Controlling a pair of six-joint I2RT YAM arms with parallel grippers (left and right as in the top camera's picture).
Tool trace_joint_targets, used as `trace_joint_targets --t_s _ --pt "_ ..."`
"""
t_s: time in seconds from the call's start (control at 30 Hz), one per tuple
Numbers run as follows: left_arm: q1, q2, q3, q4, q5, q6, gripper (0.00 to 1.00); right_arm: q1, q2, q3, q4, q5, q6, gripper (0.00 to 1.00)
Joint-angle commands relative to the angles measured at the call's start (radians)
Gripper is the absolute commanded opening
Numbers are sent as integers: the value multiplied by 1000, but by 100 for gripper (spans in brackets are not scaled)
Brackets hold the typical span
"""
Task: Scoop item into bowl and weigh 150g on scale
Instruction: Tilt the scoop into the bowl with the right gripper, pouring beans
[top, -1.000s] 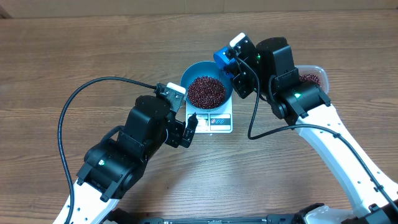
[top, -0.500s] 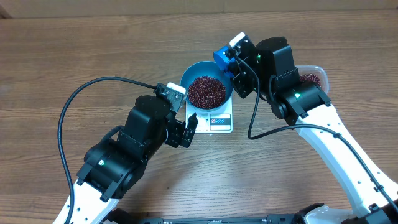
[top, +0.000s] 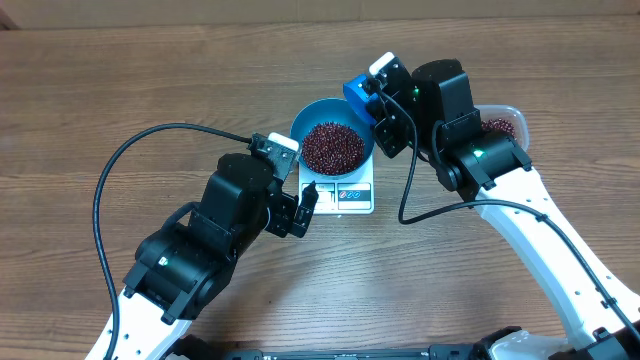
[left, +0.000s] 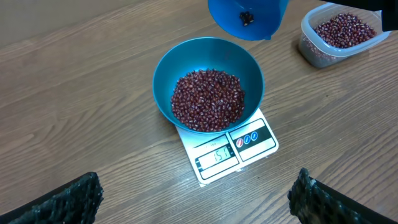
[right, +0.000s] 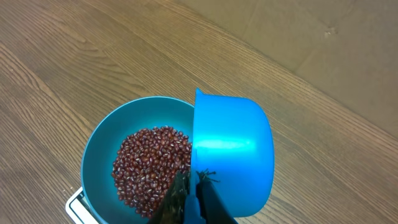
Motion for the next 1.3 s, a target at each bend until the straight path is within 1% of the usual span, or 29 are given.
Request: trace_joint_targets --t_s 0.0,0.1,0.2,0.33,0.37,0.43,0.5,0.57,0.77,0.93,1.07,1.2,1.27 --pt "5 -3 4 3 9 -10 100 4 -26 27 8 6 -8 4" --pt "5 -3 4 3 8 -10 100 4 -25 27 8 6 -3 4" --pt "5 -3 4 3 9 -10 100 4 -25 27 8 5 51 4" --pt "5 -3 4 3 8 -10 100 -2 -25 27 7 -3 262 4" --pt "5 -3 4 3 9 -10 100 -9 -25 27 8 -27 344 4" --pt "5 -3 4 3 8 -10 100 -27 -25 27 10 -75 459 4" --pt "5 -3 4 3 9 -10 99 -59 -25 27 15 -121 549 4" --pt "5 -3 4 3 9 -10 99 -84 -25 27 16 -142 578 4" --pt "5 -3 4 3 9 -10 100 -148 -25 27 15 -224 584 4" --pt "5 -3 4 3 9 -10 100 -141 -25 27 14 -227 575 4" --pt "5 -3 4 3 9 -10 100 -102 -4 27 14 -228 572 4" --pt "5 -3 4 3 8 -10 100 -34 42 27 16 -227 475 4" --pt "5 -3 4 3 8 -10 100 10 72 27 22 -200 385 4"
